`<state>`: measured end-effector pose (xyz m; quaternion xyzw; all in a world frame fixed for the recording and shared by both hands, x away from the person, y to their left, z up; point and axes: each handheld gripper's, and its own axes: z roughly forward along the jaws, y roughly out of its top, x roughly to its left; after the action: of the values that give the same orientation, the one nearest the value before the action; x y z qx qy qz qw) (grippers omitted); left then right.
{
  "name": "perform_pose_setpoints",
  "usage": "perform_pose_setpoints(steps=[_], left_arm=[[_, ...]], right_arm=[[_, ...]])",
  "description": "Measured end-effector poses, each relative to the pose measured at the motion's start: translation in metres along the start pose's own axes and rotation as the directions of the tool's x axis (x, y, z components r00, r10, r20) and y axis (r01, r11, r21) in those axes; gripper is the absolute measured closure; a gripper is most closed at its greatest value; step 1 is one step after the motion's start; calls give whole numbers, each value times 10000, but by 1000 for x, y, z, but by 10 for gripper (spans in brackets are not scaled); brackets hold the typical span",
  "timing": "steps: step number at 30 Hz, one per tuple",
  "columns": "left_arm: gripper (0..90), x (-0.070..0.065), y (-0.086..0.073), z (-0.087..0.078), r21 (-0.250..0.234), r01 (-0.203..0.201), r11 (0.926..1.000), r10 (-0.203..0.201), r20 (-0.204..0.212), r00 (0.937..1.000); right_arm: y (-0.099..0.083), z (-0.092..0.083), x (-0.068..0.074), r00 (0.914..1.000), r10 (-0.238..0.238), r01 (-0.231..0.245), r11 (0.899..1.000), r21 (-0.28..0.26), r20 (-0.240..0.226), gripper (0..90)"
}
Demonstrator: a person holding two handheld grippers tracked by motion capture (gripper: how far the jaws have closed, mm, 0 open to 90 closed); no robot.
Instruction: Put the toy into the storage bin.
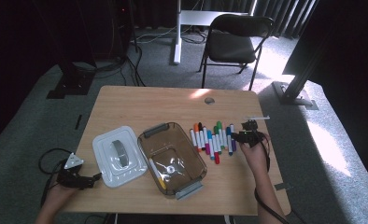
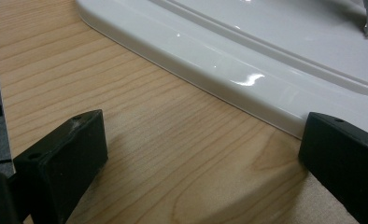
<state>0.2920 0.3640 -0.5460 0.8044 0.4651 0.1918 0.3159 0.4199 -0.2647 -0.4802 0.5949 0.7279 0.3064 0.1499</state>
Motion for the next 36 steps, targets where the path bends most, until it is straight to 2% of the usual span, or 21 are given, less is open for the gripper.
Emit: perform_pose_setpoints(steps=[3, 11, 14, 27, 36], left_arm=[[17, 0, 0, 0, -2, 10, 10000, -10, -11, 10000], [17, 0, 0, 0, -5, 14, 10000, -14, -13, 10000], [17, 0, 0, 0, -4, 13, 10000, -13, -13, 10000], [17, 0, 0, 0, 3, 9, 10000, -9, -9, 10000], [17, 0, 0, 0, -4, 7, 10000, -7, -6, 10000]], right_arm=[[0, 14, -8, 9994, 337, -339, 9992, 205, 117, 576], [4, 32, -15, 9975, 625, -644, 9962, 589, 325, 596], [4, 39, -16, 9963, 657, -698, 9948, 741, 558, 609], [0, 45, -24, 9934, 767, -853, 9911, 1018, 856, 643], [-2, 45, -28, 9881, 679, -841, 9897, 1155, 1377, 688]])
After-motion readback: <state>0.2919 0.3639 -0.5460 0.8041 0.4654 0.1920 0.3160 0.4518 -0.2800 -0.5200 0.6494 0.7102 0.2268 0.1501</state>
